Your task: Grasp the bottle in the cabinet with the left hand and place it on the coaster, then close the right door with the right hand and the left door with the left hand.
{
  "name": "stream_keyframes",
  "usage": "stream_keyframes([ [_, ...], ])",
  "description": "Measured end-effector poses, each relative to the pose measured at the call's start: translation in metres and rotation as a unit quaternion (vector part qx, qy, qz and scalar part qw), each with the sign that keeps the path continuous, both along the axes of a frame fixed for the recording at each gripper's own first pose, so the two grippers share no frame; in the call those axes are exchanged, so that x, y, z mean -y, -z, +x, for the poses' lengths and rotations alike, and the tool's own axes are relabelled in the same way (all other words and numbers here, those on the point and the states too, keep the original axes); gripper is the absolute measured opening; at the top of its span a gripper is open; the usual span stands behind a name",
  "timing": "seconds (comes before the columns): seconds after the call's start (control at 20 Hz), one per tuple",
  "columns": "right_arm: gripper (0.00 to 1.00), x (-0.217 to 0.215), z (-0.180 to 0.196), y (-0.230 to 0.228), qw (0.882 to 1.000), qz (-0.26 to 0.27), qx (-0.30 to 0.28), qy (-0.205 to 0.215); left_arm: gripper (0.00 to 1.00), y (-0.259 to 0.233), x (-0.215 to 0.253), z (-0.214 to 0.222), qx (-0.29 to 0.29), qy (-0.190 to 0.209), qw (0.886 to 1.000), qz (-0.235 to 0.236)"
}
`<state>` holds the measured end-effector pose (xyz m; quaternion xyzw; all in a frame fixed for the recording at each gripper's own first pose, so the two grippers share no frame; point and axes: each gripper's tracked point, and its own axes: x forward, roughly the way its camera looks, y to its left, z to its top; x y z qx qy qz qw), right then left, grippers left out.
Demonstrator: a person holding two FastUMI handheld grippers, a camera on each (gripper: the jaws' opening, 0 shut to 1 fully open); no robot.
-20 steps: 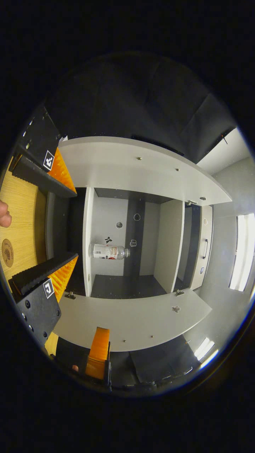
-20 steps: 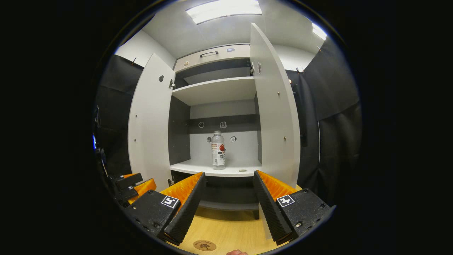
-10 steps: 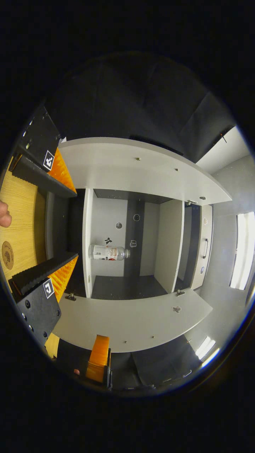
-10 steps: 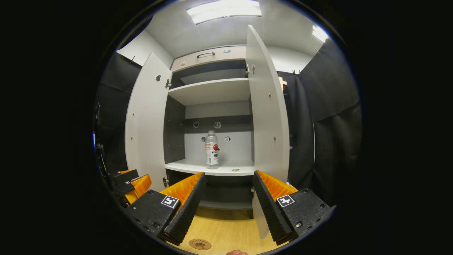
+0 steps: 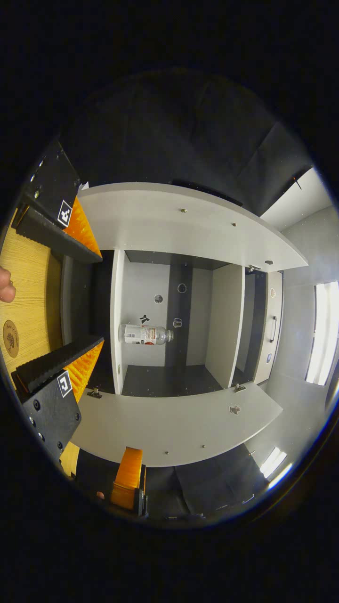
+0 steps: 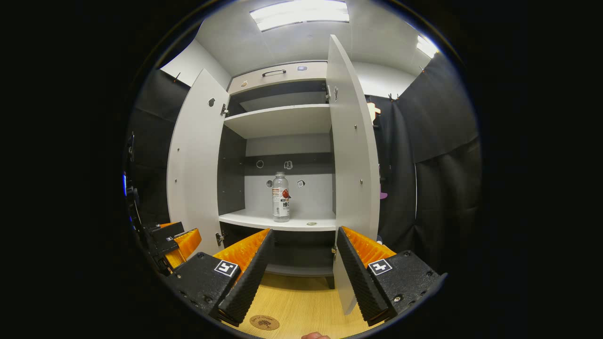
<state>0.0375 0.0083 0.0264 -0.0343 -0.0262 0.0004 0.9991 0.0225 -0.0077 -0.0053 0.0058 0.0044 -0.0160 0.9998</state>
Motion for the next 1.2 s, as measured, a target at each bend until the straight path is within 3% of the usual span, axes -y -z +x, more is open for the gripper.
stream_keyframes([
  [0.45, 0.83, -0.008, 0.01, -0.003, 1.0, -0.003, -0.001, -0.011, 0.95, -0.009, 0.003, 0.014, 0.013, 0.01, 1.0, -0.004],
  [0.5, 0.83, -0.009, 0.011, -0.004, 1.0, 0.0, 0.0, -0.012, 0.99, -0.008, 0.005, 0.016, 0.01, 0.012, 1.0, -0.004],
  [0.55, 0.83, -0.01, 0.012, -0.005, 1.0, 0.002, 0.001, -0.013, 0.95, -0.008, 0.007, 0.019, 0.012, 0.016, 1.0, -0.005],
  [0.6, 0.83, -0.011, 0.012, -0.006, 1.0, 0.003, 0.002, -0.016, 0.99, -0.012, 0.011, 0.025, 0.019, 0.022, 1.0, -0.007],
  [0.65, 0.83, -0.011, 0.012, -0.007, 1.0, 0.003, 0.002, -0.016, 0.95, -0.018, 0.018, 0.036, 0.027, 0.035, 0.999, -0.01],
  [0.8, 0.83, -0.005, 0.006, -0.008, 1.0, 0.003, 0.0, -0.006, 0.95, -0.033, 0.068, 0.088, 0.024, 0.124, 0.992, -0.026],
  [0.9, 0.83, 0.003, -0.001, -0.007, 1.0, 0.007, -0.002, 0.006, 0.99, -0.041, 0.088, 0.136, 0.025, 0.148, 0.988, -0.029],
  [0.95, 0.83, 0.008, -0.005, -0.007, 1.0, 0.009, -0.002, 0.014, 0.94, -0.041, 0.096, 0.162, 0.023, 0.153, 0.987, -0.031],
  [1.0, 0.83, 0.013, -0.01, -0.006, 1.0, 0.01, -0.004, 0.024, 0.99, -0.035, 0.1, 0.186, 0.005, 0.148, 0.988, -0.037],
  [1.05, 0.83, 0.02, -0.015, -0.006, 0.999, 0.011, -0.004, 0.034, 0.94, -0.031, 0.101, 0.21, -0.007, 0.14, 0.989, -0.049],
  [1.2, 0.83, 0.043, -0.029, -0.005, 0.997, 0.011, -0.012, 0.077, 0.95, -0.015, 0.099, 0.265, -0.023, 0.112, 0.992, -0.055],
])
